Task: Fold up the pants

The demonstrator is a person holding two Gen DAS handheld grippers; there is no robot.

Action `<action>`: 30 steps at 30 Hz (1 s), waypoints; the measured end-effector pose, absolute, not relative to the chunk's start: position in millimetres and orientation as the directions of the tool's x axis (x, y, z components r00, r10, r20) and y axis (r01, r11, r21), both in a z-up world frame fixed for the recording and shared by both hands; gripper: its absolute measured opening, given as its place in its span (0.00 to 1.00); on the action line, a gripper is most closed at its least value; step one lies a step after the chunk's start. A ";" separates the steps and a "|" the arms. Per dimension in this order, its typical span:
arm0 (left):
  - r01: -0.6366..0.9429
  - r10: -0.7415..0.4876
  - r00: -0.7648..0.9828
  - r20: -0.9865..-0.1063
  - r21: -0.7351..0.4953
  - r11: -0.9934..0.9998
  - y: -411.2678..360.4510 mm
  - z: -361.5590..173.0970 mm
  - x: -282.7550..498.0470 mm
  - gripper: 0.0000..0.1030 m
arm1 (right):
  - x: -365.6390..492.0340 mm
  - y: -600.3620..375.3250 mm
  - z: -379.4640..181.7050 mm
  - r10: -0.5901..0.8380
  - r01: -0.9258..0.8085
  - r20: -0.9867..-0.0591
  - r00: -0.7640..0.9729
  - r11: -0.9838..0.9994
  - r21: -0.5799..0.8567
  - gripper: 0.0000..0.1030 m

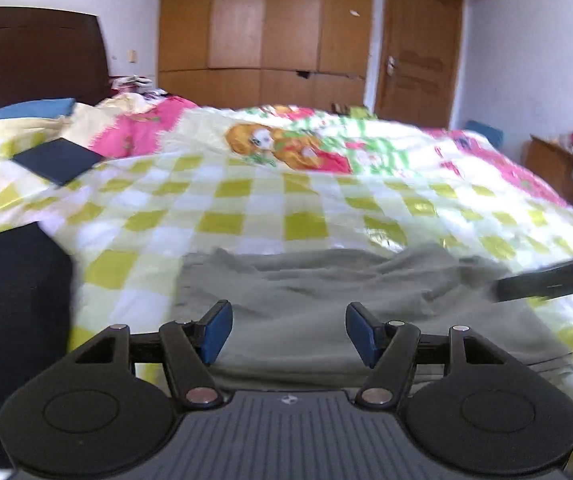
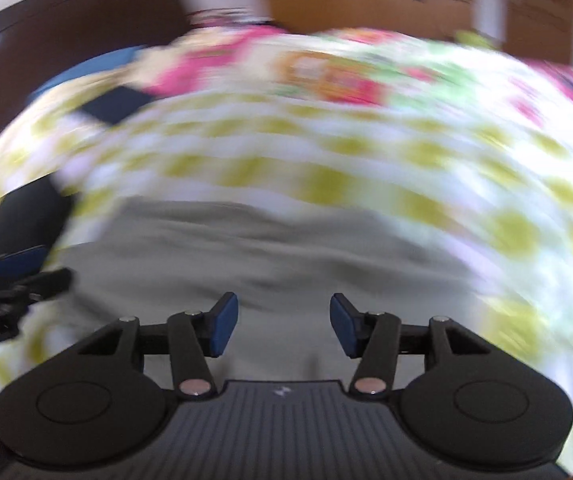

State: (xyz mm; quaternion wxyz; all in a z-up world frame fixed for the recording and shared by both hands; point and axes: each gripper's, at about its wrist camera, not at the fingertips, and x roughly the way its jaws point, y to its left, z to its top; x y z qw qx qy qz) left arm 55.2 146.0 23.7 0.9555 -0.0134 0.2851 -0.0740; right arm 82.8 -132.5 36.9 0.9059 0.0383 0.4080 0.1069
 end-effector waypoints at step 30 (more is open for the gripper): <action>0.671 -0.397 0.571 -0.719 0.130 0.730 -78.0 -2.1 65.2 0.73 | 138.9 -226.4 0.3 0.327 -0.400 -0.715 0.618 0.914 0.072 0.41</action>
